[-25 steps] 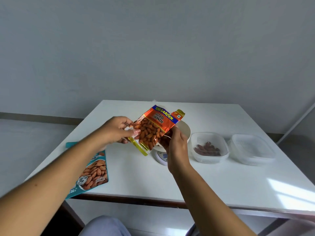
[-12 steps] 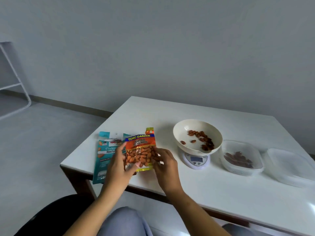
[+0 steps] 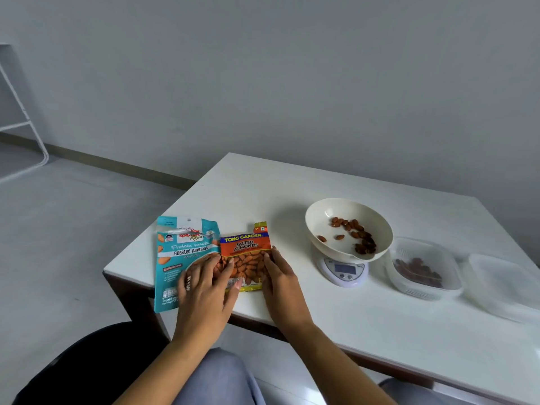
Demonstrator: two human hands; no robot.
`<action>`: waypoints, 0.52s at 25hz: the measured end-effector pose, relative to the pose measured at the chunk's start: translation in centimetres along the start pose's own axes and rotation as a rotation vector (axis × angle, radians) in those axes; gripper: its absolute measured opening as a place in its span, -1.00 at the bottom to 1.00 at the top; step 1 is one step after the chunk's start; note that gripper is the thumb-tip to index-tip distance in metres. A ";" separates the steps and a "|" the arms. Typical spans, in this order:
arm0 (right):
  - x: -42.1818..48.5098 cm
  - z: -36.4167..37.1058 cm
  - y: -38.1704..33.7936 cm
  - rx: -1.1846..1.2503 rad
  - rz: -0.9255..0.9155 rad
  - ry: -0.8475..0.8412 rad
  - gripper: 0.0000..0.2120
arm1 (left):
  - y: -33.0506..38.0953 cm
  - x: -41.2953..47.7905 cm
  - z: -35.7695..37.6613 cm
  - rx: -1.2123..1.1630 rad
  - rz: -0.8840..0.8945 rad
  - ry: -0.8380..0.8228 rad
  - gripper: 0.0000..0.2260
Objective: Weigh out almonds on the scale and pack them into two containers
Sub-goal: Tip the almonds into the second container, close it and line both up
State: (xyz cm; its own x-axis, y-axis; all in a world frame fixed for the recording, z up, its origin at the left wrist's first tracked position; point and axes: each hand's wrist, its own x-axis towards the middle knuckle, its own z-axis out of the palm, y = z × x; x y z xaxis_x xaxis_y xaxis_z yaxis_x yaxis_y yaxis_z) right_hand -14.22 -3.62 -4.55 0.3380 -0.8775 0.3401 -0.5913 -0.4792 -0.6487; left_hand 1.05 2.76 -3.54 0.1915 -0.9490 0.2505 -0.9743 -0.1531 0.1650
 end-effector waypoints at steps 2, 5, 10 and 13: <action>0.0 -0.3 -0.1 0.020 -0.001 0.016 -0.60 | 0.1 0.2 -0.2 -0.008 0.004 -0.005 -0.35; -0.7 -1.8 -1.0 0.089 -0.034 0.041 -0.57 | 0.8 0.6 -0.8 -0.061 0.021 -0.001 -0.46; -2.0 -7.3 -1.3 0.079 -0.104 0.257 -0.66 | 5.2 0.7 -2.4 -0.201 0.215 0.112 -0.57; -2.9 -12.5 0.0 0.044 -0.123 0.448 -0.75 | 10.0 -0.4 -1.8 -0.358 0.370 0.117 -0.62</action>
State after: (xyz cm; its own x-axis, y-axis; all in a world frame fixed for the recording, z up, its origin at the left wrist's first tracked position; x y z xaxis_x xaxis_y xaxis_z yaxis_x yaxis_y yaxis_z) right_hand -24.32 -1.29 2.99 0.0485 -0.7404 0.6704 -0.5320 -0.5872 -0.6101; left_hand -8.61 2.14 -0.26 -0.1260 -0.8816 0.4548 -0.8818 0.3096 0.3557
